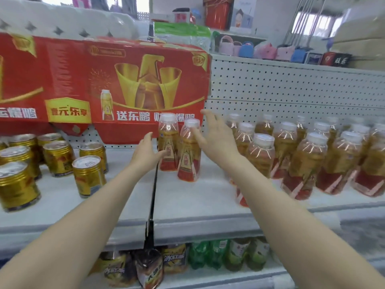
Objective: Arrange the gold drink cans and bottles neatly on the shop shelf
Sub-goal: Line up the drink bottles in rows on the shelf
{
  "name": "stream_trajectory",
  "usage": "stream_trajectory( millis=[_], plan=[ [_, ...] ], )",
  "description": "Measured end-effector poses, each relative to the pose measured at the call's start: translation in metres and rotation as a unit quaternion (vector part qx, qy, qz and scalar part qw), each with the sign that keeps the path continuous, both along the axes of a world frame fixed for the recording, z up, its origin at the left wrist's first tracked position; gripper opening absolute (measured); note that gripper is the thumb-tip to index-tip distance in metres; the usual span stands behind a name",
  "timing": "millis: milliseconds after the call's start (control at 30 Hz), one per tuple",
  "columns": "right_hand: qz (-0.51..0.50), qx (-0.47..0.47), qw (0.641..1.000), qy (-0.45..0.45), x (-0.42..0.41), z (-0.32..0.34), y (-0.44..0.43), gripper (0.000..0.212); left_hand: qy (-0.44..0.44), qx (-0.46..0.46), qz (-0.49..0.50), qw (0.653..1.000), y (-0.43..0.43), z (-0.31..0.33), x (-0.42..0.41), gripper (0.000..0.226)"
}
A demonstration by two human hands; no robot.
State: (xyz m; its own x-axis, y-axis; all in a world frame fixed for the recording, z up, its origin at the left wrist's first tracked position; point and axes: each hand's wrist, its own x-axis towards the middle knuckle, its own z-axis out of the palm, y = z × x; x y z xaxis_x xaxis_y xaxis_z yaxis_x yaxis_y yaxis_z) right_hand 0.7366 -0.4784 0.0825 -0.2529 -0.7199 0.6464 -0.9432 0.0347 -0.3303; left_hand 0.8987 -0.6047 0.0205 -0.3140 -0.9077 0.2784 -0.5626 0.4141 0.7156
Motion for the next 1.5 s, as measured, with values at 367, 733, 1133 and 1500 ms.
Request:
stream_trajectory(
  millis=[367,733,1133,1500],
  plan=[
    [-0.014,0.033,0.989,-0.144,0.016,-0.025,-0.016,0.071,0.104,0.089,-0.143,0.980,-0.030,-0.014,-0.005,0.077],
    [-0.026,0.087,0.989,-0.113,0.022,-0.014,0.073,0.070,0.099,0.062,-0.159,0.980,0.005,-0.012,-0.008,0.064],
    [-0.029,0.041,0.993,-0.107,0.027,-0.018,0.093,0.078,0.076,0.015,-0.160,0.984,0.045,-0.013,-0.023,0.075],
    [0.005,0.032,0.994,-0.104,0.023,-0.022,0.086,0.066,0.086,0.058,-0.190,0.976,0.038,-0.017,-0.028,0.076]
  ],
)
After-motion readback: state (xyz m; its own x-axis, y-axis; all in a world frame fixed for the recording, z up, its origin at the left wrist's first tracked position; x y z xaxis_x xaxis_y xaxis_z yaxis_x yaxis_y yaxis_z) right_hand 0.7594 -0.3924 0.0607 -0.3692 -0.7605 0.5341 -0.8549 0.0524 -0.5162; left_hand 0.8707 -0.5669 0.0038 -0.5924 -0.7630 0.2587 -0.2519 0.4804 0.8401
